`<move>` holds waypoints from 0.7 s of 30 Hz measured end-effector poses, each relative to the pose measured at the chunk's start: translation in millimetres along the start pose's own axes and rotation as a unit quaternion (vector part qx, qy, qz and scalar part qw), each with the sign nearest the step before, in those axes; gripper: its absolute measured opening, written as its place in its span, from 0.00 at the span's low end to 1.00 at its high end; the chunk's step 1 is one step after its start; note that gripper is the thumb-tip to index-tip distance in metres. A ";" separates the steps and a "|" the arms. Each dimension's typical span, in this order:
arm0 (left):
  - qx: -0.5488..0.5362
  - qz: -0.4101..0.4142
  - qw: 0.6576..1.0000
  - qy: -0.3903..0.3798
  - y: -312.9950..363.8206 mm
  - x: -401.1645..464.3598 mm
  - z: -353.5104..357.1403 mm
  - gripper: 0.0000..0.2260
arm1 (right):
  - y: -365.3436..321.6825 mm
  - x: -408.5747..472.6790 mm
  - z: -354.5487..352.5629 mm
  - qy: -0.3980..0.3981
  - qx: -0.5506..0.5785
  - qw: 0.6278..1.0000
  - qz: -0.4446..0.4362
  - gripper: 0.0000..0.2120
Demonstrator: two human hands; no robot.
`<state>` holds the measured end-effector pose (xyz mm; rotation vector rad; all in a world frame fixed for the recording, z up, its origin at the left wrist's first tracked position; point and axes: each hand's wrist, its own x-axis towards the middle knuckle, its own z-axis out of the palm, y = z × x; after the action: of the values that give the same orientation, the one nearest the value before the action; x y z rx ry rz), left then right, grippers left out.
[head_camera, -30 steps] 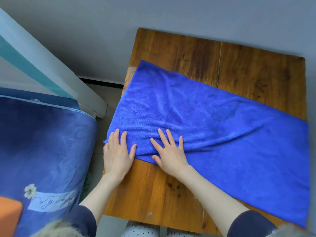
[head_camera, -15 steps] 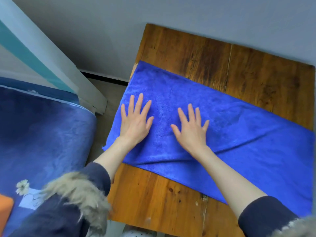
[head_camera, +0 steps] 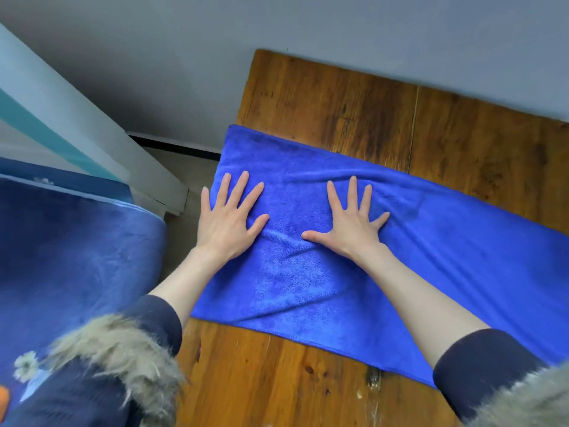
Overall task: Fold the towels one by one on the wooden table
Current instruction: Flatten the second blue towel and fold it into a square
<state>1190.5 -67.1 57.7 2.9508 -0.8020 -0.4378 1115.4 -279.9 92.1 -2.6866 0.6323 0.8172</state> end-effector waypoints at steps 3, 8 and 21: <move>0.005 -0.015 1.000 0.001 -7.9 3.1 -3.6 0.28 | -11.7 9.0 -2.2 0.003 -0.006 1.000 -0.008 0.54; -0.030 0.007 0.999 0.029 8.8 2.6 -8.7 0.27 | -4.7 2.2 2.0 0.050 0.016 0.998 -0.030 0.47; -0.039 0.072 0.997 -0.009 72.4 83.7 -17.9 0.24 | 125.9 -0.3 -7.0 0.129 0.086 0.975 0.158 0.31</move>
<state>1229.3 -172.2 62.3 2.7988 -0.9689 -0.4736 1058.3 -392.0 82.7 -2.5873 1.1589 0.4550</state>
